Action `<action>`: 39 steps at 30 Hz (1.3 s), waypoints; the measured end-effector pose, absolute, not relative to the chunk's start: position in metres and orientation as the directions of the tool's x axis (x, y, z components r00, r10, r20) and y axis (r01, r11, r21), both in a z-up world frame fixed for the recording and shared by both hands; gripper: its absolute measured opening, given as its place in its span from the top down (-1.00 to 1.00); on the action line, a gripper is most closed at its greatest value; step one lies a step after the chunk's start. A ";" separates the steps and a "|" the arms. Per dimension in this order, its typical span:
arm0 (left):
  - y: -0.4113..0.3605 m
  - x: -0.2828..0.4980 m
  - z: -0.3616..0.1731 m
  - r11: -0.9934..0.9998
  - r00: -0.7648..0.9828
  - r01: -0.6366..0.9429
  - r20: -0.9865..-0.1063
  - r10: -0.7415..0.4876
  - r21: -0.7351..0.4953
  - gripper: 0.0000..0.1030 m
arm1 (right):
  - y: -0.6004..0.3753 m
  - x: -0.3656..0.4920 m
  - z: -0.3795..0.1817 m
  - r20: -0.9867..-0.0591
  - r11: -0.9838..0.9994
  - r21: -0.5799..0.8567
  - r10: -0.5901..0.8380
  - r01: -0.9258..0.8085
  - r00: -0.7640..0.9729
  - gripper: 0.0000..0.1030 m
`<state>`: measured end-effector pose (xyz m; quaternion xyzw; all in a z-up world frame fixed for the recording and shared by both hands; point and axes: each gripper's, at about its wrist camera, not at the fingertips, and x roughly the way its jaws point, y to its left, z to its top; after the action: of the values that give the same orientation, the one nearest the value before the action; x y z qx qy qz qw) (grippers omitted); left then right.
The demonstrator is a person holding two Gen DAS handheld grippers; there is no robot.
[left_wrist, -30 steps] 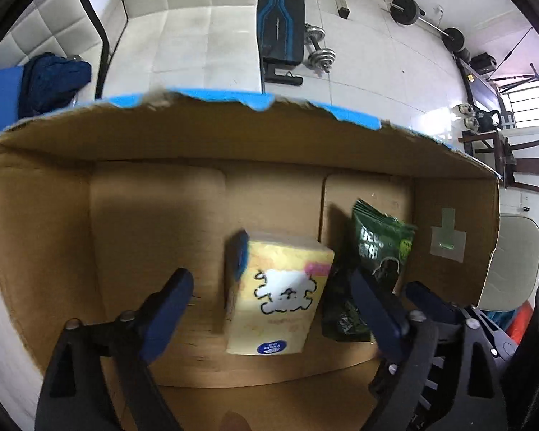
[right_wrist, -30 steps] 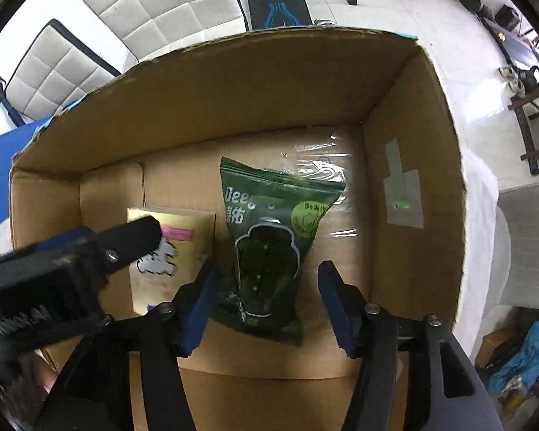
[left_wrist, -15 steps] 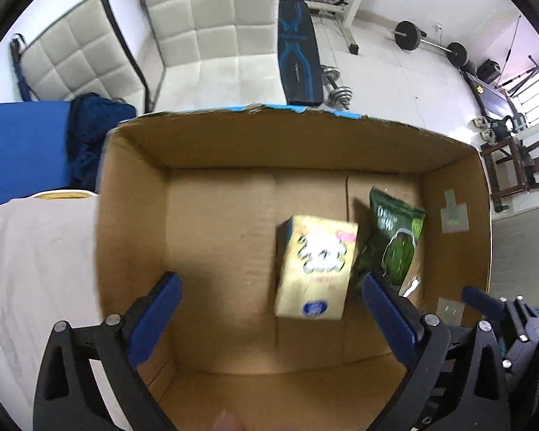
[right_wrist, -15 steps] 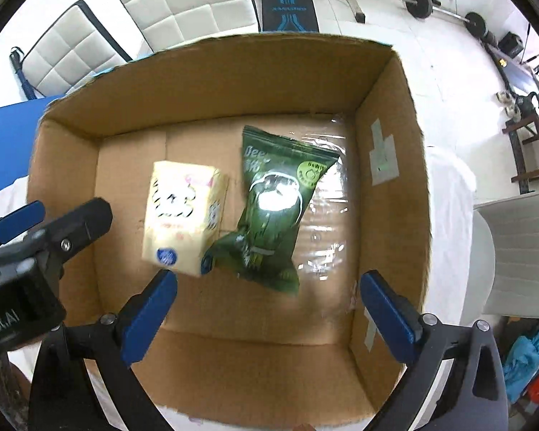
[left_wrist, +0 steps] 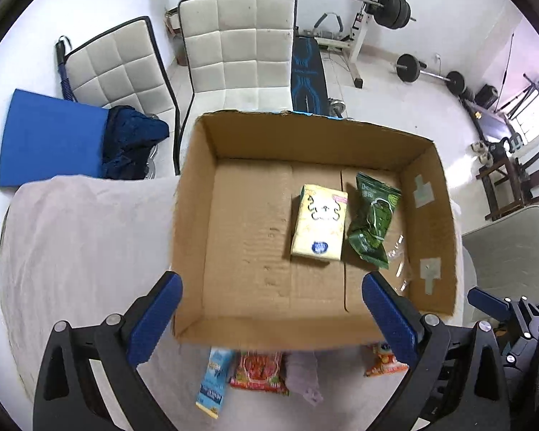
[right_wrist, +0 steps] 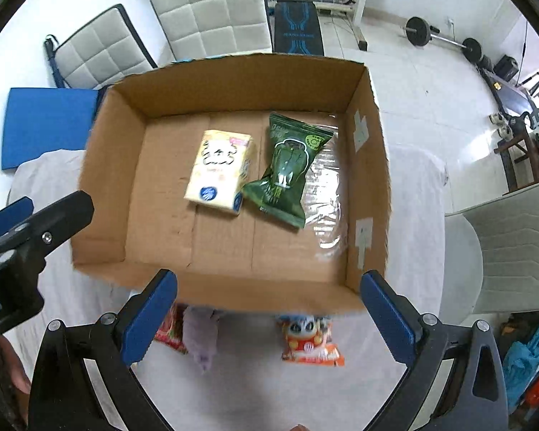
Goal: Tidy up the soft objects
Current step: 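Grasp the blue stick pack with the left gripper while the right gripper grasps the panda bag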
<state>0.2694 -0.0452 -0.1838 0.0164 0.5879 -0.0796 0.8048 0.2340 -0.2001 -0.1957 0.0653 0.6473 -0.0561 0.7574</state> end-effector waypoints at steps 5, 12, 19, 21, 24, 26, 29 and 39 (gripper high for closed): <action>-0.032 0.240 -0.167 0.990 0.326 0.122 -0.939 -0.110 -0.073 -0.99 | -0.191 0.206 -0.166 -0.977 0.986 0.011 -0.024 0.164 0.211 -1.00; -0.017 0.205 -0.146 0.992 0.363 0.104 -0.925 -0.109 -0.076 -0.99 | -0.186 0.169 -0.141 -0.970 0.985 0.051 0.010 0.165 0.243 -1.00; 0.006 0.183 -0.138 0.995 0.374 0.092 -0.925 -0.068 -0.036 -0.99 | -0.200 0.135 -0.160 -0.982 0.974 0.051 0.008 0.221 0.190 -1.00; 0.015 0.177 -0.151 0.996 0.350 0.084 -0.936 -0.045 -0.017 -0.99 | -0.208 0.126 -0.178 -0.988 0.967 0.051 0.013 0.251 0.151 -1.00; 0.025 0.175 -0.187 0.997 0.263 0.071 -0.965 -0.011 0.008 -0.99 | -0.225 0.116 -0.210 -0.995 0.950 0.052 0.024 0.307 0.093 -1.00; 0.028 0.176 -0.215 0.998 0.198 0.066 -0.980 -0.001 0.013 -0.99 | -0.235 0.115 -0.231 -0.998 0.942 0.039 0.020 0.333 0.061 -1.00; 0.028 0.181 -0.253 0.998 0.126 0.061 -0.992 -0.002 0.006 -0.99 | -0.247 0.117 -0.261 -1.000 0.933 0.019 0.013 0.358 0.018 -1.00; 0.027 0.208 -0.343 0.997 -0.030 0.082 -0.999 0.017 0.014 -0.62 | -0.251 0.142 -0.334 -0.997 0.941 0.003 0.027 0.339 -0.066 -1.00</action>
<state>0.2084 0.0270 -0.3429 0.0346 0.7172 -0.0235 0.6957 0.1419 -0.2511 -0.3336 0.1268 0.7207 -0.1160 0.6716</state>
